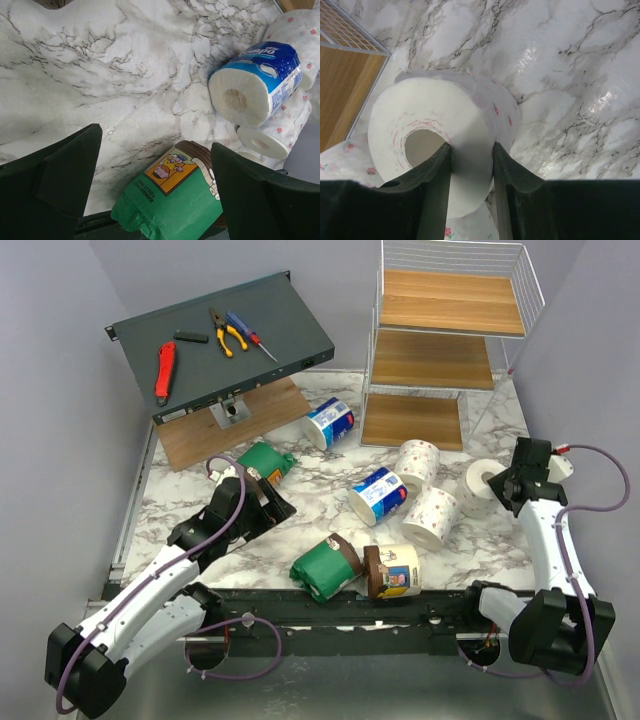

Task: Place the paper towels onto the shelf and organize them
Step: Pick up the paper towel from the center of the board.

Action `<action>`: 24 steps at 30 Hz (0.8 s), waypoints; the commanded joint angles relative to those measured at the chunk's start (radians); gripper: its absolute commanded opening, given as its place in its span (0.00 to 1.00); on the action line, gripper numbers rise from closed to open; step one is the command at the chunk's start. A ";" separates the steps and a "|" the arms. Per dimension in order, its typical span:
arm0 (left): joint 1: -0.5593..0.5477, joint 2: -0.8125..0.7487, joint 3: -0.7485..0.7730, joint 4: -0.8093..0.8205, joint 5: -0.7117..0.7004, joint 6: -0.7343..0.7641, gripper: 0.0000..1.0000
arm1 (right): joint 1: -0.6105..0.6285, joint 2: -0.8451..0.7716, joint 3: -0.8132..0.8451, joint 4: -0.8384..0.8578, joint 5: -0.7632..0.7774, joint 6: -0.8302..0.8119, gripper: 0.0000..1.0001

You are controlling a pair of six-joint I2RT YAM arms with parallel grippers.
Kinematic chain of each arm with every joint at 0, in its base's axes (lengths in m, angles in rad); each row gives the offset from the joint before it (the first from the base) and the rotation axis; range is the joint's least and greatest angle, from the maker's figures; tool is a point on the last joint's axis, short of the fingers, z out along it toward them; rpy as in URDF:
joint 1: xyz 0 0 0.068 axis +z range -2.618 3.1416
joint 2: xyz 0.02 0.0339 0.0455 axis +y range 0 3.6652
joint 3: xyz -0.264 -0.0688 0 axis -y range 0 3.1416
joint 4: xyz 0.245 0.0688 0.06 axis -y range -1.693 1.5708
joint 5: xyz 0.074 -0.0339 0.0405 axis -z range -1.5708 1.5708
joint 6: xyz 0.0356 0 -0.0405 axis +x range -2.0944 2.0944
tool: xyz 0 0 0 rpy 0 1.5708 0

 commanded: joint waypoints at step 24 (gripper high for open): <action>-0.007 -0.036 0.066 -0.059 -0.016 -0.015 0.94 | 0.172 -0.127 0.424 -0.253 -0.232 -0.156 0.30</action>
